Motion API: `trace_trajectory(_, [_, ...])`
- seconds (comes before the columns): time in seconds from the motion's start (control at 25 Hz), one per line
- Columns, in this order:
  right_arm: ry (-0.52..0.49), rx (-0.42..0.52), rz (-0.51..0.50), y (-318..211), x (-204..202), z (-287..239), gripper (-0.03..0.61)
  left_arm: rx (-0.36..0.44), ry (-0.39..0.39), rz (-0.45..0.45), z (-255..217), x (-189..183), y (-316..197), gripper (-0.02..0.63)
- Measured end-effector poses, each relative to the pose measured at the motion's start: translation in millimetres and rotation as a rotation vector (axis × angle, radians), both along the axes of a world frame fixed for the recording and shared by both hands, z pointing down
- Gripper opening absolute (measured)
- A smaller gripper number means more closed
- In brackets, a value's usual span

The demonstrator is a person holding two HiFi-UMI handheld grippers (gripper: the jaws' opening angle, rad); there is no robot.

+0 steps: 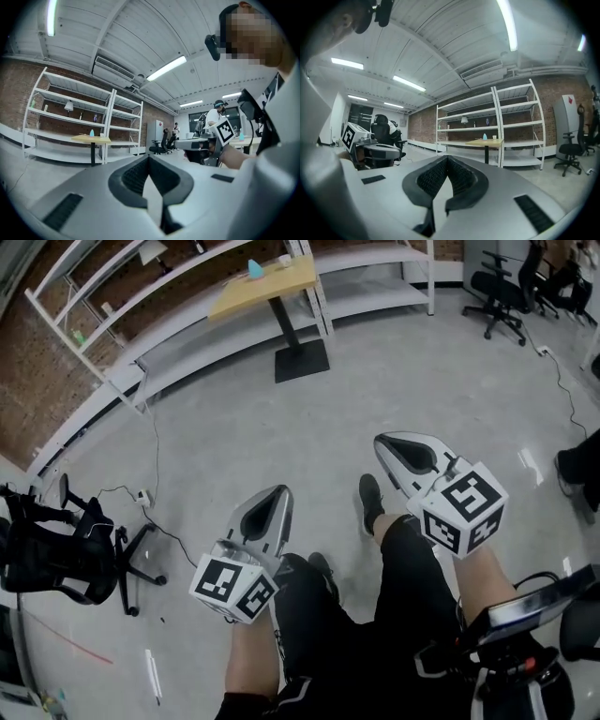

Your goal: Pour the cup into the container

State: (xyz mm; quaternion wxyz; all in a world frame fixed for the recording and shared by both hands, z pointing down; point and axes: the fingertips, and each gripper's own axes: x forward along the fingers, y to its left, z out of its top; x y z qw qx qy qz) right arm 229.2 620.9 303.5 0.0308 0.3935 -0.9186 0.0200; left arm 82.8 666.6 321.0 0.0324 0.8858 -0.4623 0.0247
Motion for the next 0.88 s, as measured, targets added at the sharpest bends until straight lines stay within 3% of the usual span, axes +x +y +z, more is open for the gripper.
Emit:
trace_trajectory(0.2, [-0.046,-0.021,-0.014,48.7,10.3,-8.5,0.002,0.010,0.006,-0.007,-9.9,8.5,45.9,-0.002])
trace_trajectory(0.4, [-0.017,0.011,-0.002,77.0,18.2,-18.8,0.002,0.030,-0.003,0.024,-17.5,19.2,72.8,-0.002])
trace_trajectory(0.56, [-0.057,0.004,-0.004,91.8,25.5,-28.4,0.002,0.036,-0.003,0.037,-24.8,29.9,87.6,-0.002])
trace_trajectory(0.88, [-0.030,0.033,-0.007,112.5,27.5,-35.7,0.002,0.042,-0.008,0.039,-28.9,34.6,104.5,-0.002])
